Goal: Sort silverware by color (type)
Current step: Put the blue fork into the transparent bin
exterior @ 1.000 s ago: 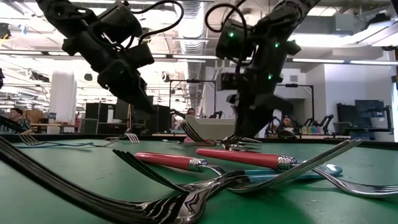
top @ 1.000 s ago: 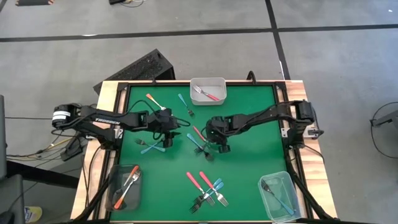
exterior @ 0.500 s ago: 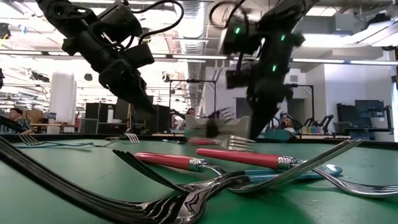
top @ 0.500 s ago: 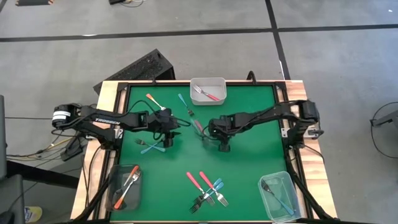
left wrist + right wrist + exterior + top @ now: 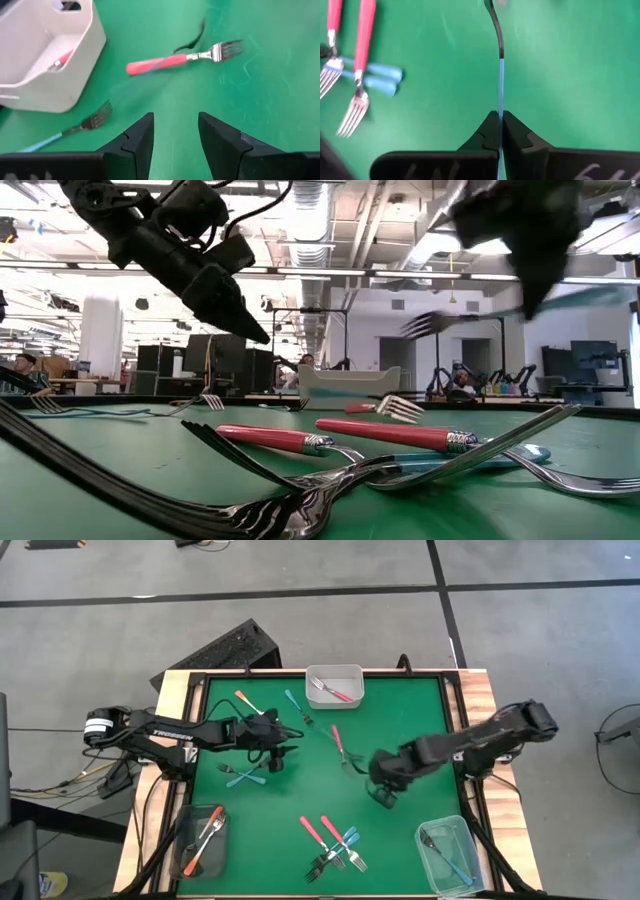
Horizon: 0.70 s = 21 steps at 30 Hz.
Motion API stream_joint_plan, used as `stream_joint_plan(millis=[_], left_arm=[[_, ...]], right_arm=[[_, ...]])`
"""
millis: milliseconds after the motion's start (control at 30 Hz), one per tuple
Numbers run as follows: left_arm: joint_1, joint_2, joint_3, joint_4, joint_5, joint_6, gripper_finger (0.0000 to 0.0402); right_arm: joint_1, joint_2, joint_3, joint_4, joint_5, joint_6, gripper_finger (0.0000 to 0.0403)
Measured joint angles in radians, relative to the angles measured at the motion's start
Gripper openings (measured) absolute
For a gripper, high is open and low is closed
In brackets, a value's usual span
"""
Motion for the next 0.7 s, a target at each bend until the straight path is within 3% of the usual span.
stream_joint_plan(millis=[233, 500, 567, 700], left_arm=[[0.000, 0.000, 0.000, 0.080, -0.001, 0.043, 0.0141], [0.009, 0.000, 0.000, 0.147, -0.078, 0.058, 0.0141], [0.020, 0.000, 0.000, 0.161, -0.080, 0.059, 0.0141], [0.036, 0.000, 0.000, 0.172, -0.081, 0.049, 0.0141]], right_arm=[[0.306, -0.078, 0.000, -0.118, 0.019, 0.562, 0.0017], [0.653, -0.049, 0.000, -0.113, 0.041, 1.130, 0.0018], [0.724, -0.027, 0.001, -0.105, 0.033, 1.221, 0.0019], [0.823, 0.043, 0.000, -0.037, 0.034, 1.228, 0.0021]])
